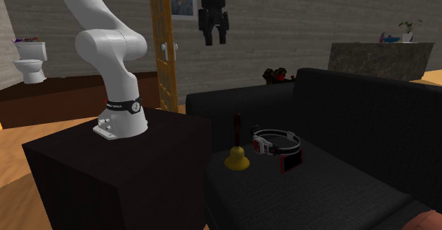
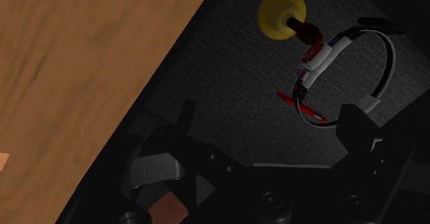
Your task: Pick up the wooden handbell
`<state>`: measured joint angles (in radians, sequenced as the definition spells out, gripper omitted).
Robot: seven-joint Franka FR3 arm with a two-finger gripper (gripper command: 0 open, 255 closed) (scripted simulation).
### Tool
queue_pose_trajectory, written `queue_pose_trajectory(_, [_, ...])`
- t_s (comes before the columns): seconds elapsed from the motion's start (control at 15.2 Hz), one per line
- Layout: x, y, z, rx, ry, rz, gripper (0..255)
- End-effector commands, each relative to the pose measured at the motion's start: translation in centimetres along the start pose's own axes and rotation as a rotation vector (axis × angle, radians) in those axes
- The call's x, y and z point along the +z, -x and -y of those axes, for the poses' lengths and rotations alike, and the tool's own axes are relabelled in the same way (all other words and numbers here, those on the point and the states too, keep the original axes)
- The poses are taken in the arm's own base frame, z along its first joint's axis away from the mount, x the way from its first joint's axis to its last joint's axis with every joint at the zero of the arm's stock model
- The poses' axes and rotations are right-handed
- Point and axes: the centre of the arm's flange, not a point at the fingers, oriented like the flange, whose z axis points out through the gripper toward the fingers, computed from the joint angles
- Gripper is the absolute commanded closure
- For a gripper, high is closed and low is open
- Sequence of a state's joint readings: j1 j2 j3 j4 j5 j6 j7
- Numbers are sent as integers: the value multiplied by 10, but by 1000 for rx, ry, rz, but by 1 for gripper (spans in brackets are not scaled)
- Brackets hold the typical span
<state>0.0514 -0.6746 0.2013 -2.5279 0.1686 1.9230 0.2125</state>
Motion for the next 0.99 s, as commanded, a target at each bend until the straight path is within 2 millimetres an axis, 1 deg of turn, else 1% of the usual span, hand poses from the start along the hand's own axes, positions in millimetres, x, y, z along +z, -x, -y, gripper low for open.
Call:
queue_pose_trajectory(0.0, [26,0,10,9,4,1,0])
queue_pose_trajectory(0.92, [194,-7,91,65,37,22,0])
